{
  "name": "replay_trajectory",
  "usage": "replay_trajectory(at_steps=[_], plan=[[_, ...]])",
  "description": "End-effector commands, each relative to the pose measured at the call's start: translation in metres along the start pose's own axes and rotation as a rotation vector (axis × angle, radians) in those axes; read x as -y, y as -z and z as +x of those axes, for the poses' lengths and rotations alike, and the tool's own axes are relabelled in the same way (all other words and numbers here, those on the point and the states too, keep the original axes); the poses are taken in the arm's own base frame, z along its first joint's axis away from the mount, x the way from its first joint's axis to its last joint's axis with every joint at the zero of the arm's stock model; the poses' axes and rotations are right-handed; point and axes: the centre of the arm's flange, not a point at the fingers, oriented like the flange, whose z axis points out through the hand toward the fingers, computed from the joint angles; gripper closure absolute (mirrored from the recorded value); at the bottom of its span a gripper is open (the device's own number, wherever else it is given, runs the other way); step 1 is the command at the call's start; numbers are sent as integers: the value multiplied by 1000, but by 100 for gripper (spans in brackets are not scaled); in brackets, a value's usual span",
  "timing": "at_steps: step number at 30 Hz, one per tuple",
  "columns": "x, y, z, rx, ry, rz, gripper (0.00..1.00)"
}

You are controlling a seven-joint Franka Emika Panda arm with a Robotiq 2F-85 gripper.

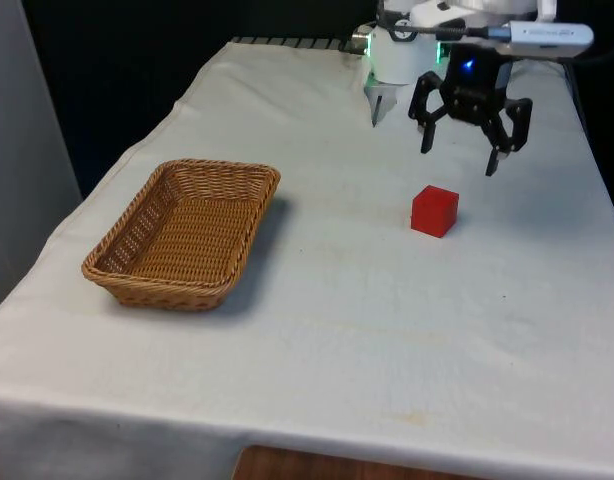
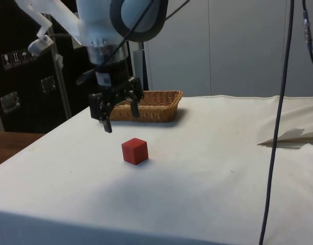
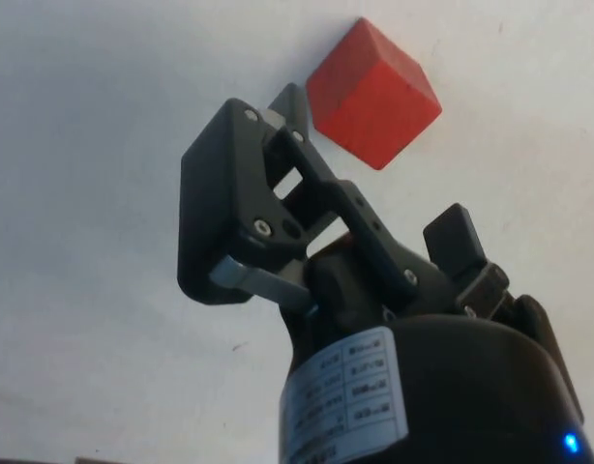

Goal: Pick up the cube and place it into the basket.

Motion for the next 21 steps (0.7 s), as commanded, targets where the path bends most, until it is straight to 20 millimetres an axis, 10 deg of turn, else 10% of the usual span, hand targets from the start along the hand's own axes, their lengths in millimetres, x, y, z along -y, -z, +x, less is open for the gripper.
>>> replay_trajectory(at_steps=[1, 21], plan=[[-1, -2, 0, -6, 0, 9, 0], [-14, -26, 7, 1, -7, 4, 0]])
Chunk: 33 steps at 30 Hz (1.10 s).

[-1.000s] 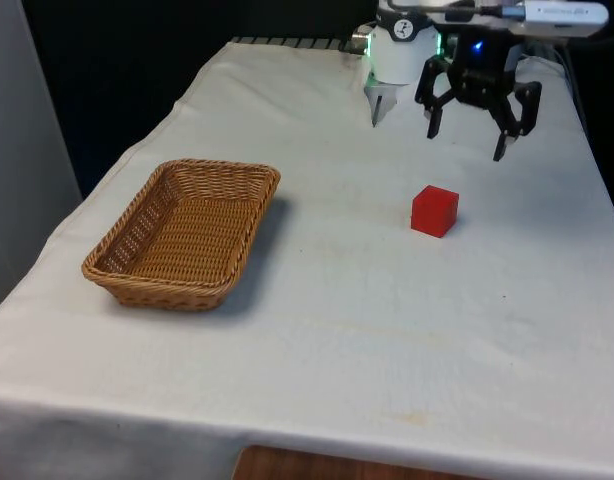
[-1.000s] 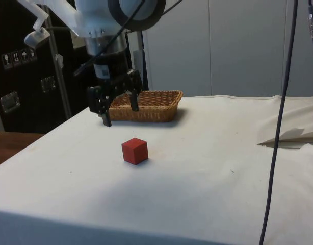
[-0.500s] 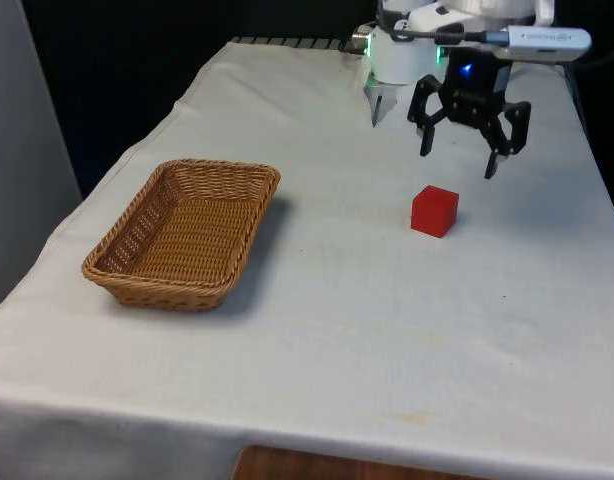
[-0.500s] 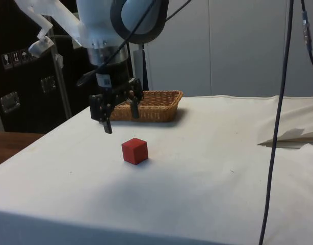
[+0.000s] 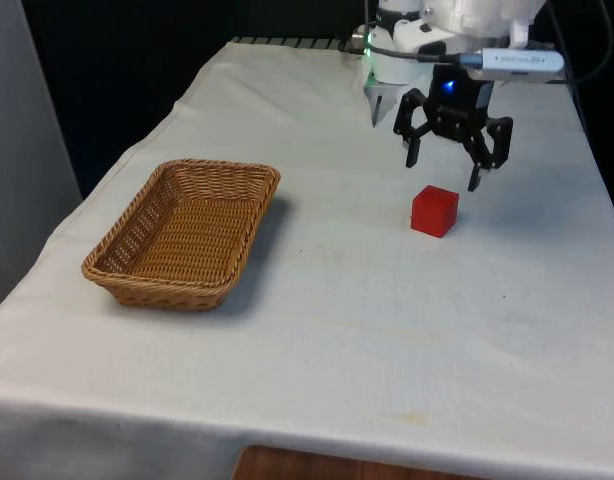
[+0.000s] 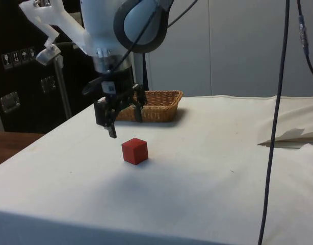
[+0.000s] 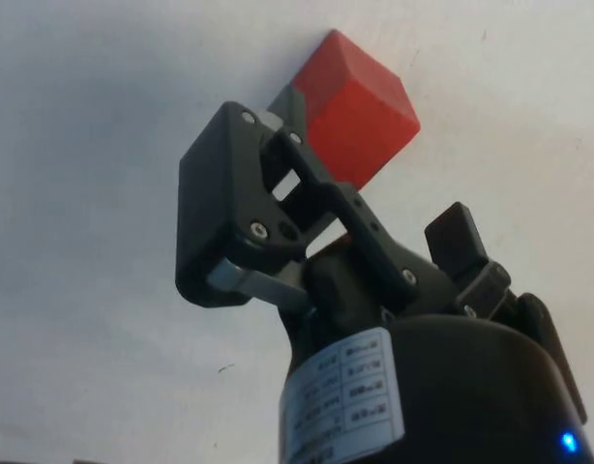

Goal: Pick up the cube and place it into the basket.

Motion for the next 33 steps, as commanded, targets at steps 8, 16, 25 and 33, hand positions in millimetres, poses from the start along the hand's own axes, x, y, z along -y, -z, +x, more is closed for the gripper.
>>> replay_trajectory(at_steps=[8, 16, 25, 33], plan=[[-2, -9, 0, -1, -2, 1, 0], [-4, -16, -1, -2, -4, 9, 0], [-3, -28, 0, -12, -5, 17, 0], [-2, -40, -2, -12, -4, 19, 0]])
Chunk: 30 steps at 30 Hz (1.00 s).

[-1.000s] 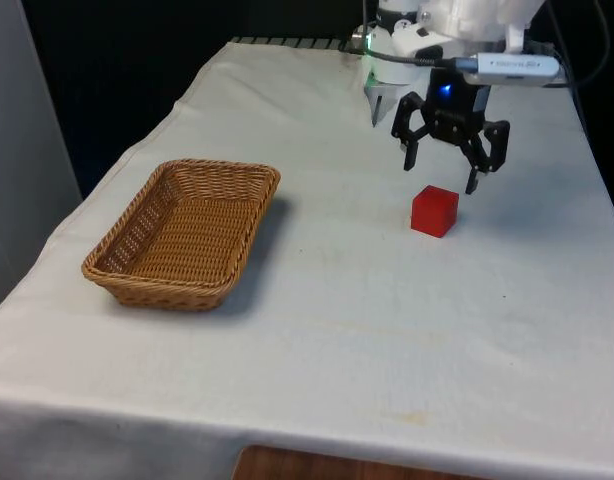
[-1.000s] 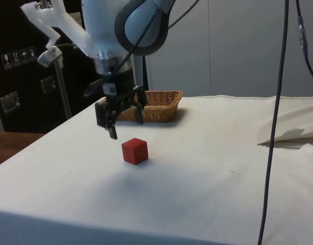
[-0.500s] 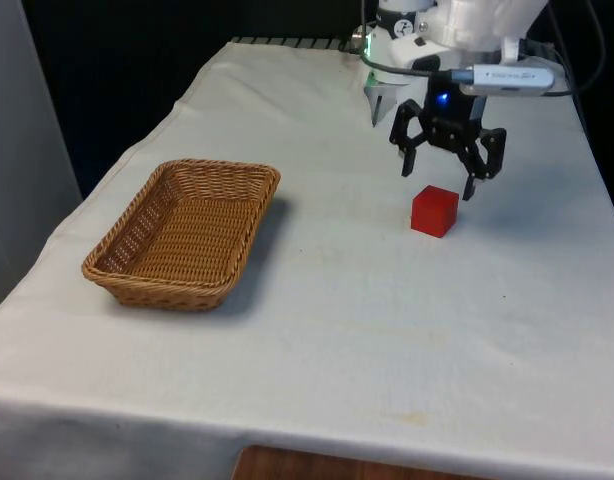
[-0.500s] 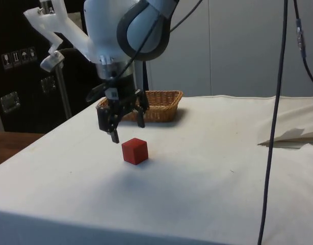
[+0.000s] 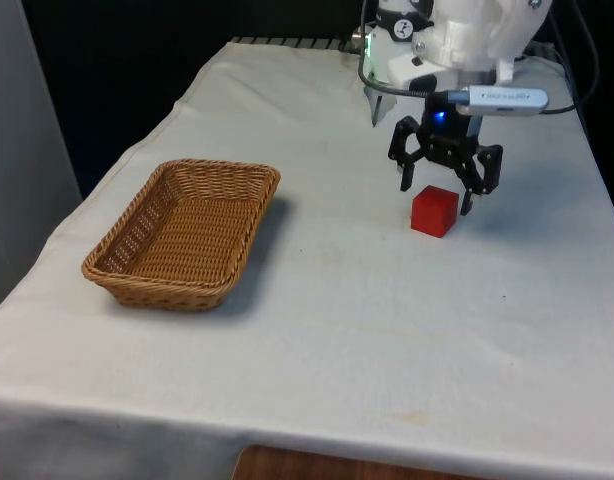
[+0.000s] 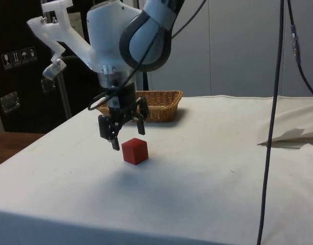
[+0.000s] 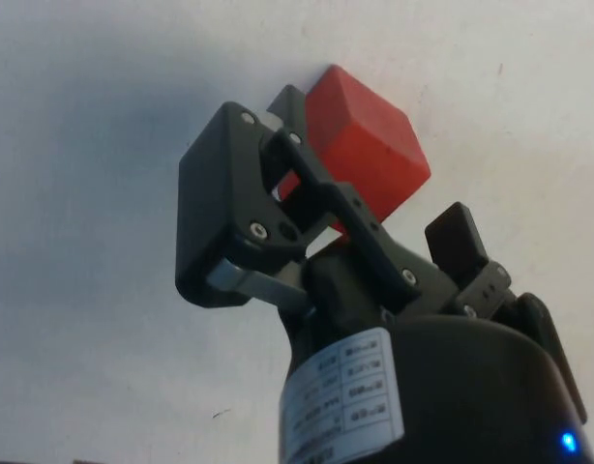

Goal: Pick up the cube and place it into the basket.

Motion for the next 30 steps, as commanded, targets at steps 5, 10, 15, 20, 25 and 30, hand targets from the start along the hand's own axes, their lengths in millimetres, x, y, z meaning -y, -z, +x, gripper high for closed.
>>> replay_trajectory(at_steps=[5, 10, 15, 20, 25, 30], plan=[[0, -6, -3, -4, -2, 11, 0], [-2, -12, -8, -5, -2, 15, 0], [-4, -20, -14, -9, 0, 21, 0], [-5, -25, -18, -12, 1, 25, 0], [-6, -34, -18, -15, 2, 30, 0], [-6, -38, -19, -15, 3, 32, 0]])
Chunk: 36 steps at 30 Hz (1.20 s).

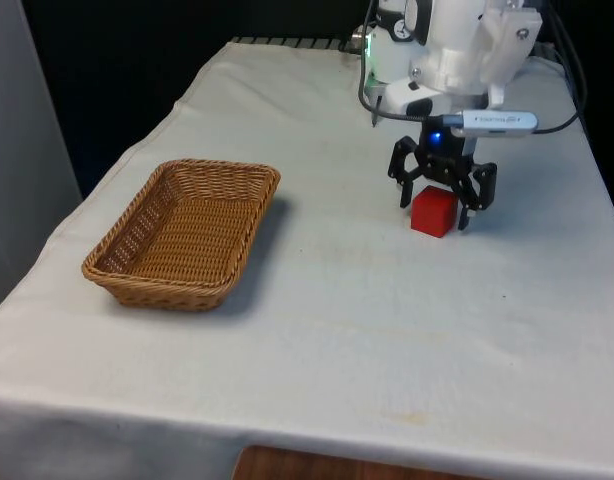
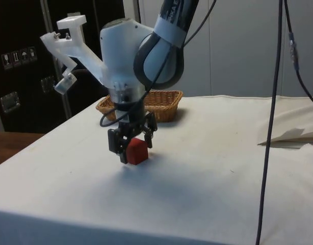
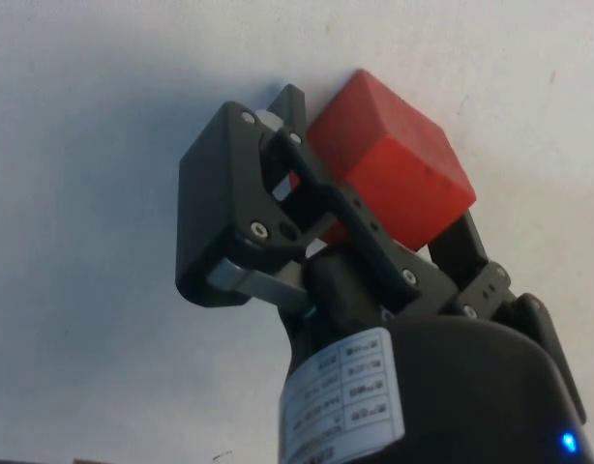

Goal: Pick up the cube and place it into the basket.

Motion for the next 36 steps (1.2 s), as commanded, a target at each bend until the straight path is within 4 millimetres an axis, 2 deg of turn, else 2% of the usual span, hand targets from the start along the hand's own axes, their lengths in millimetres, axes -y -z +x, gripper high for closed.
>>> replay_trajectory(at_steps=[1, 17, 18, 19, 22, 23, 25, 26, 27, 36], plan=[[0, -1, 0, -3, -2, 7, 0], [0, 0, 0, 1, 0, 0, 0], [0, 0, 0, 1, 0, 0, 3], [0, 0, 0, 2, 0, -1, 20], [0, 0, 0, 1, 1, -1, 55], [0, 0, 0, 2, 0, -1, 55], [0, 0, 0, 2, 0, -1, 77], [0, 0, 0, 2, 0, -1, 97], [0, 0, 0, 1, 0, 0, 100], [0, 2, 1, 2, 1, -1, 99]])
